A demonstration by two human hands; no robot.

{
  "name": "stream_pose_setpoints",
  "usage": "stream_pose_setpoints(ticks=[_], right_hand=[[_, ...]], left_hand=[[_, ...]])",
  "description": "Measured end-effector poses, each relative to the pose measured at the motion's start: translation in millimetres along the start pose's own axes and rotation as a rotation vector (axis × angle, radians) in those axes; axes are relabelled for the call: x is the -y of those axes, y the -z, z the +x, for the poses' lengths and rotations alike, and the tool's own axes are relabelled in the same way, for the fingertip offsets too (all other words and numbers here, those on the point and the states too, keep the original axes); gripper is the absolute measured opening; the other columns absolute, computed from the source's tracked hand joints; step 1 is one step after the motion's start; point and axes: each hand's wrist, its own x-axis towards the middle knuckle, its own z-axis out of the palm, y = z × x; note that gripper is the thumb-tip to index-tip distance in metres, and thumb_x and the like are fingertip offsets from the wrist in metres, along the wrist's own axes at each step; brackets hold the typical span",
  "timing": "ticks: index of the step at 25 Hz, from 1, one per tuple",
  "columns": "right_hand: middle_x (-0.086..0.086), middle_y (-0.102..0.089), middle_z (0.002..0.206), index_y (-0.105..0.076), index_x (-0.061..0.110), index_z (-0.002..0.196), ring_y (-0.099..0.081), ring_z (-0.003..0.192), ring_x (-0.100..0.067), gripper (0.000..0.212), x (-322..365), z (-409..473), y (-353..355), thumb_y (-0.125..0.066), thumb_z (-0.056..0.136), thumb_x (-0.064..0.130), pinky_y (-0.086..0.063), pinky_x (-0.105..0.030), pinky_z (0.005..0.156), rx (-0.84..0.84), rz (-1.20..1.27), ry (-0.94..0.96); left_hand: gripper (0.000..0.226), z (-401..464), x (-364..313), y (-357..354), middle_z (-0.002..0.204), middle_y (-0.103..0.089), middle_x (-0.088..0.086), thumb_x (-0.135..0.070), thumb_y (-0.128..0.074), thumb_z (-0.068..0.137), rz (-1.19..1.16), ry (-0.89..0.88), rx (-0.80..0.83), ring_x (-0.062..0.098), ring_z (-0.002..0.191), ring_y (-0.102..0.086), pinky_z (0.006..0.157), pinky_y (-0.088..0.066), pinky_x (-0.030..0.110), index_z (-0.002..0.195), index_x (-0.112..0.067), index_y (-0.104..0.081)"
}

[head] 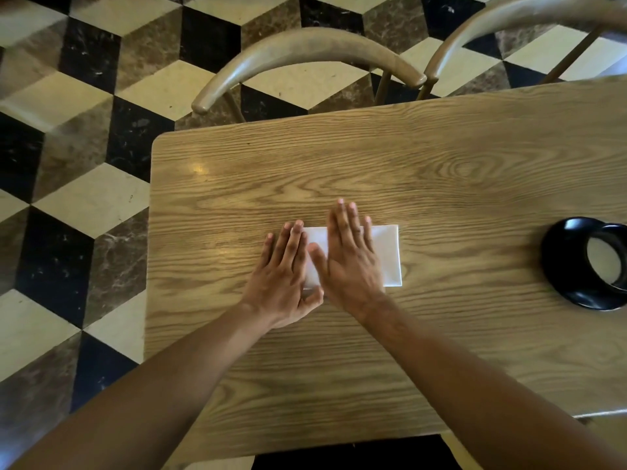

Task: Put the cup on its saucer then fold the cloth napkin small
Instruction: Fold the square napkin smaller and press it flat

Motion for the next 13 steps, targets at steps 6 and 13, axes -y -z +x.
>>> stream_pose_setpoints(ticks=[6,13], right_hand=[[-0.002,0.006,0.172,-0.003,0.013,0.163,0.019,0.155,-0.012,0.072,11.3,4.6,-28.9,-0.010,0.104,0.054,0.015,-0.034,0.125,0.082,0.001,-0.009],[-0.006,0.000,0.172,-0.006,0.009,0.162,0.006,0.158,-0.020,0.076,-61.2,-10.7,-12.5,-0.026,0.103,0.051,-0.001,-0.044,0.128,0.027,-0.230,0.059]], left_hand=[[0.113,1.5,0.3,0.1,0.170,0.024,0.015,-0.085,-0.014,0.084,-0.003,0.002,0.005,0.029,0.158,0.022,0.130,0.004,0.050,0.158,-0.008,0.025],[0.117,1.3,0.1,-0.8,0.171,0.018,0.018,-0.084,-0.022,0.086,-0.004,0.001,-0.022,0.032,0.160,0.012,0.130,0.001,0.051,0.161,0.000,0.008]])
